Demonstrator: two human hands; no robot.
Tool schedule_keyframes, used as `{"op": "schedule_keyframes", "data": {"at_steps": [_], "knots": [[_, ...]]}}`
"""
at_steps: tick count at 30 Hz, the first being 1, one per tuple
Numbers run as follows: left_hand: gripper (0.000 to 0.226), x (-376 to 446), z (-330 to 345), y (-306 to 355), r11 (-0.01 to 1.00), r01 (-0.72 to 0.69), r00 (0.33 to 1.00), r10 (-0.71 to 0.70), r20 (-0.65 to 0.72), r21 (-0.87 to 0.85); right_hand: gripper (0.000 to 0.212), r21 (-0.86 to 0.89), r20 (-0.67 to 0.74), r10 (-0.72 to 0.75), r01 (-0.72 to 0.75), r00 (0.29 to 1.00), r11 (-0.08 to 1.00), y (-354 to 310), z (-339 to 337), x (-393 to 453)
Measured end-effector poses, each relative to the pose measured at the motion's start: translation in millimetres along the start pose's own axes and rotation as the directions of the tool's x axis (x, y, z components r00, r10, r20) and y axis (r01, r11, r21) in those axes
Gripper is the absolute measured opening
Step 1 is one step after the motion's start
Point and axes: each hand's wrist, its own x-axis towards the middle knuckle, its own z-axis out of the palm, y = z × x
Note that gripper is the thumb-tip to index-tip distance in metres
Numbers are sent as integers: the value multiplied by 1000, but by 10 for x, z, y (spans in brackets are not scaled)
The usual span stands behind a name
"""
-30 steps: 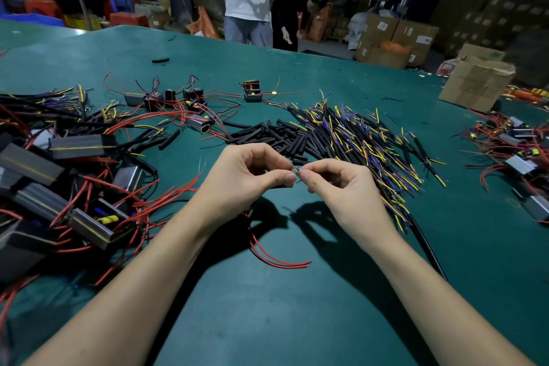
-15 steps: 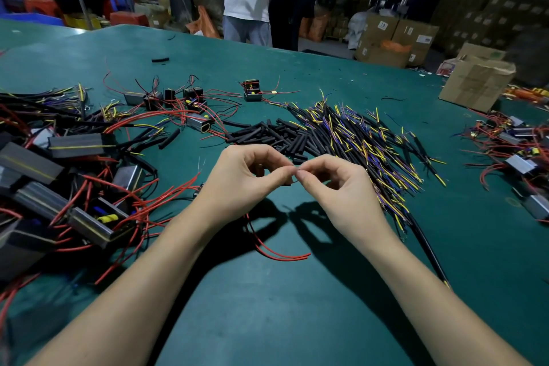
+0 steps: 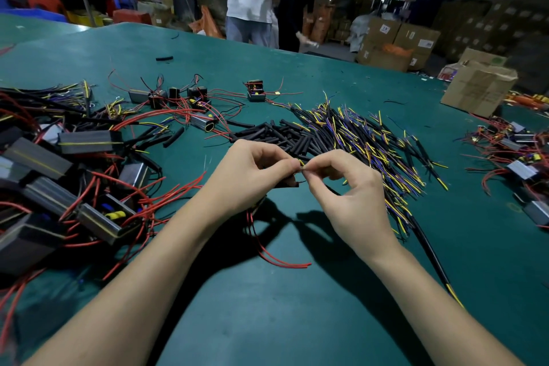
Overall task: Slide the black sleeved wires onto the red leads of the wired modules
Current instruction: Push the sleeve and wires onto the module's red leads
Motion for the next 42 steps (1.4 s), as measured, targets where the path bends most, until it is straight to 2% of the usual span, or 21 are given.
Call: {"op": "schedule_keyframes", "data": {"at_steps": [2, 4, 6, 8, 10, 14, 17, 20, 24, 27, 29, 31, 33, 35, 36, 38, 42], "knots": [[15, 2, 3, 8, 998, 49, 999, -49, 4, -43, 8, -79, 35, -108, 111, 994, 991, 30, -21, -9], [13, 9, 13, -1, 997, 74, 997, -74, 2, -16, 4, -183, 74, -193, 204, 978, 962, 49, -34, -22], [6, 18, 17, -18, 996, 85, 996, -85, -10, 1, 3, -202, 83, -203, 216, 976, 955, 49, -32, -26], [6, 25, 16, -36, 998, 65, 998, -65, -21, 17, 5, -107, 68, -120, 127, 990, 986, 31, -29, -22], [11, 20, 20, -40, 997, 24, 1000, -24, -5, 72, 7, 6, 51, 22, -22, 998, 1000, 25, -37, -8], [4, -12, 39, -24, 964, -89, 996, 85, 28, 251, 16, 162, 111, 304, -319, 946, 934, 50, -48, -4], [4, -35, 64, -9, 939, -145, 989, 146, 19, 312, 17, 233, 143, 361, -386, 921, 893, 53, -52, 0], [6, -36, 76, 6, 942, -140, 989, 147, 1, 305, 16, 247, 160, 353, -383, 922, 890, 52, -55, 0], [14, -12, 73, -5, 968, -30, 1000, 31, 0, 249, 18, 131, 153, 252, -272, 956, 953, 47, -50, -20], [21, 9, 59, -6, 983, 131, 991, -135, 23, 128, 11, 20, 138, 21, -24, 990, 1000, 31, -78, -6], [27, 28, 48, 3, 974, 224, 974, -225, 32, 33, 6, -109, 160, -154, 173, 975, 979, 38, -79, -4], [27, 33, 50, 20, 959, 282, 958, -283, 37, 27, 5, -181, 166, -212, 241, 963, 953, 53, -55, -16], [21, 12, 71, 0, 958, 210, 977, -214, 3, 193, 6, -119, 149, -125, 143, 981, 983, 64, -35, -31], [8, -10, 100, -22, 935, 3, 1000, 6, -24, 355, 10, 1, 110, 39, -40, 993, 999, 88, -43, -32], [4, -15, 101, -30, 911, -98, 994, 111, -11, 400, 12, 61, 98, 128, -135, 987, 989, 99, -50, -23], [13, -18, 89, -33, 854, -230, 970, 242, 36, 466, 14, 150, 108, 261, -276, 959, 950, 120, -61, 0], [19, -3, 51, -38, 675, -382, 907, 406, 115, 631, 14, 263, 172, 366, -401, 915, 878, 122, -50, 24]]}}
